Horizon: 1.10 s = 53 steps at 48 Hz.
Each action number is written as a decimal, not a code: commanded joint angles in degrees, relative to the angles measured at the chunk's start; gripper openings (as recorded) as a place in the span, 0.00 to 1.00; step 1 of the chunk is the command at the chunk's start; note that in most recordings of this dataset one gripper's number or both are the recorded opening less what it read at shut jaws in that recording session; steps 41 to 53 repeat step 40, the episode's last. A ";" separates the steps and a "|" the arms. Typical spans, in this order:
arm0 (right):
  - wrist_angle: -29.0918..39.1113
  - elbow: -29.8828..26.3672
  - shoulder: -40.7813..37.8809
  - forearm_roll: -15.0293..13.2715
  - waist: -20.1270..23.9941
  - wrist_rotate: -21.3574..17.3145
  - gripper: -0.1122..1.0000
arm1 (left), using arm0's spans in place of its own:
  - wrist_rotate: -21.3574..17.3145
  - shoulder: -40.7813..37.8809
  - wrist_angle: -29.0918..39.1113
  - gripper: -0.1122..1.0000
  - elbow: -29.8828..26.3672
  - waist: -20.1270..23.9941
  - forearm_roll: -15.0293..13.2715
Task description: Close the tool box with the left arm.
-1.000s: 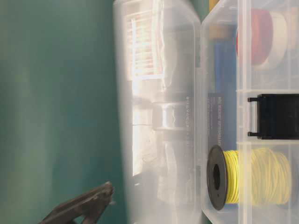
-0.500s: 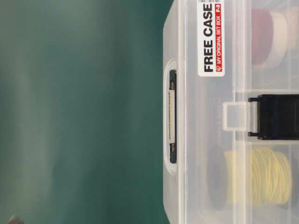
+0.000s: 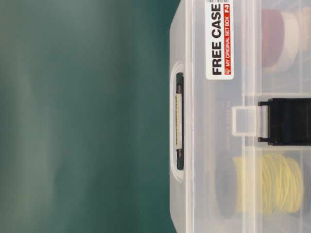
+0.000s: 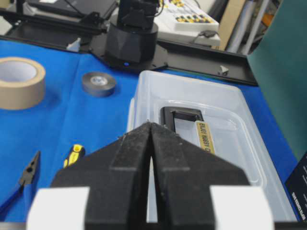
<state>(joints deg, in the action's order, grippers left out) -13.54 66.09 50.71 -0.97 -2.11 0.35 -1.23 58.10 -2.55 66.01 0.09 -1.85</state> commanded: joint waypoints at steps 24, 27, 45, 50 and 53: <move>0.35 -0.70 -0.09 0.00 -0.09 0.09 0.10 | 0.00 1.67 -7.91 0.92 10.81 -5.54 -0.09; 0.35 -0.70 -0.09 -0.09 -0.09 0.09 0.10 | 0.00 1.76 -8.79 0.92 11.60 -5.36 -0.18; 1.32 -0.62 -0.09 0.00 -0.09 0.09 0.10 | 0.53 1.76 -9.84 0.92 12.92 -3.52 -0.70; 1.32 -0.62 -0.09 0.00 -0.09 0.09 0.10 | 0.53 1.76 -9.84 0.92 12.92 -3.52 -0.70; 1.32 -0.62 -0.09 0.00 -0.09 0.09 0.10 | 0.53 1.76 -9.84 0.92 12.92 -3.52 -0.70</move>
